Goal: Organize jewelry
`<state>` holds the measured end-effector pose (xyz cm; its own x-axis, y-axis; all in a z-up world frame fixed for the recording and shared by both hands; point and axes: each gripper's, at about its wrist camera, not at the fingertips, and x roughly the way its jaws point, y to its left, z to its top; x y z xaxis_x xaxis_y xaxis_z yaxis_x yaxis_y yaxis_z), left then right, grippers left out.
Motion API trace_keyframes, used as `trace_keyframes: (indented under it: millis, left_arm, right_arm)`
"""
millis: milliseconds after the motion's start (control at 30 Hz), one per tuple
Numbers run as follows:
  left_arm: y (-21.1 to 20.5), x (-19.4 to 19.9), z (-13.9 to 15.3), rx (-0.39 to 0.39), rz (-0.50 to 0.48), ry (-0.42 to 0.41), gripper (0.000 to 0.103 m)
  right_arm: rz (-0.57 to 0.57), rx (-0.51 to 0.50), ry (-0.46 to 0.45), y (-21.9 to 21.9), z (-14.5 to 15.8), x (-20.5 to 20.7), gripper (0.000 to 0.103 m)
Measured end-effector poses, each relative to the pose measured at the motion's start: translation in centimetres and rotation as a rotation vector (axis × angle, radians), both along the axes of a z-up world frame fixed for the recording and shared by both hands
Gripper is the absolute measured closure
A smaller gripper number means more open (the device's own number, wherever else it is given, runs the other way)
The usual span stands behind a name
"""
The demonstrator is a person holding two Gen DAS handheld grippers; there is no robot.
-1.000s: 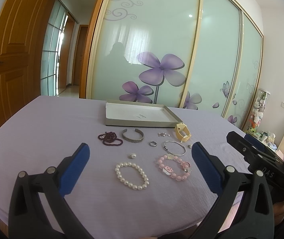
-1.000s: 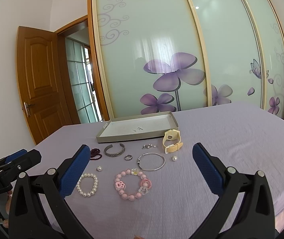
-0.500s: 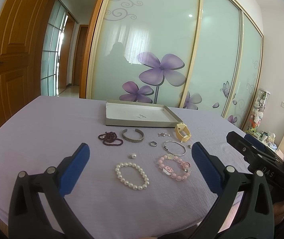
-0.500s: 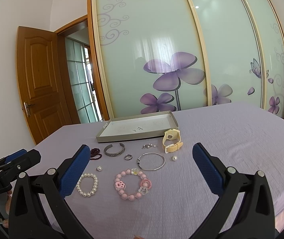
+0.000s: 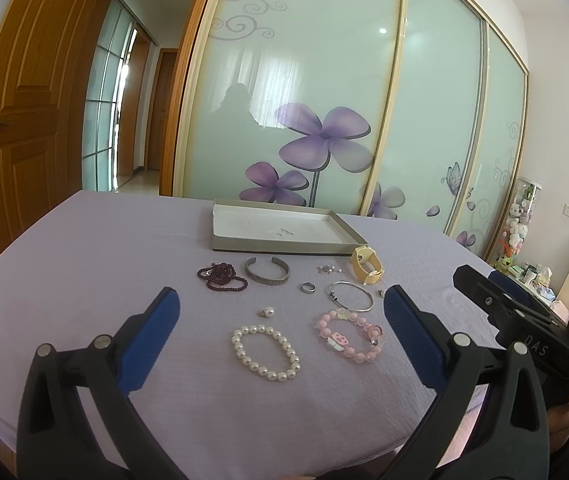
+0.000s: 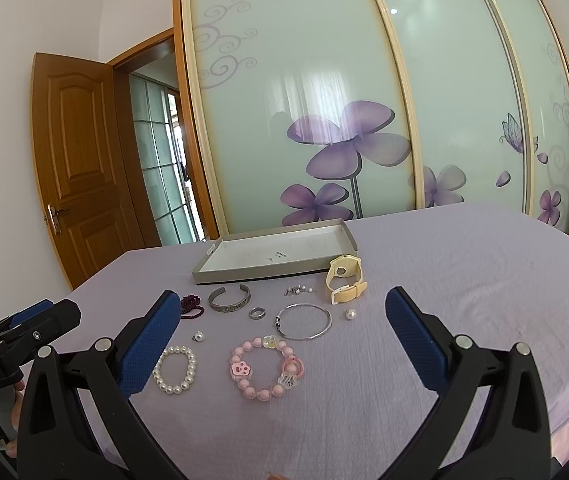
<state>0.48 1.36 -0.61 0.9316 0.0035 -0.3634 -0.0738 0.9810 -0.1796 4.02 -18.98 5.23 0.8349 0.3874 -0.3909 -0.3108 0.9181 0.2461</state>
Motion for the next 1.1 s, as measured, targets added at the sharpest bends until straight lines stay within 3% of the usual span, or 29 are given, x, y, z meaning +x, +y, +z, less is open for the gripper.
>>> trace_keyframes:
  millis: [167,400,467,633,833,1100]
  left_arm:
    - [0.0,-0.4,0.3,0.011,0.020,0.032,0.002]
    - [0.9,1.2,-1.2,0.015,0.042,0.129,0.002]
    - [1.3,1.7,-1.7,0.015,0.047,0.159,0.002]
    - [2.2,3.2,-2.8,-0.004,0.047,0.222,0.002]
    - [2.7,4.7,-4.0,-0.019,0.029,0.282,0.002]
    - [3.0,6.1,-4.9,-0.036,0.008,0.314,0.002]
  right_arm:
    - [-0.007,0.000,0.035,-0.3,-0.5,0.9,0.001]
    - [-0.037,-0.070,0.206,-0.8,-2.8,5.5,0.001]
    - [-0.028,-0.075,0.285,-0.8,-3.7,7.5,0.007]
    - [-0.008,-0.120,0.450,-0.4,-6.6,11.5,0.036]
    - [0.001,-0.150,0.575,0.1,-9.4,14.1,0.068]
    - [-0.013,-0.208,0.561,1.1,-9.5,14.7,0.074]
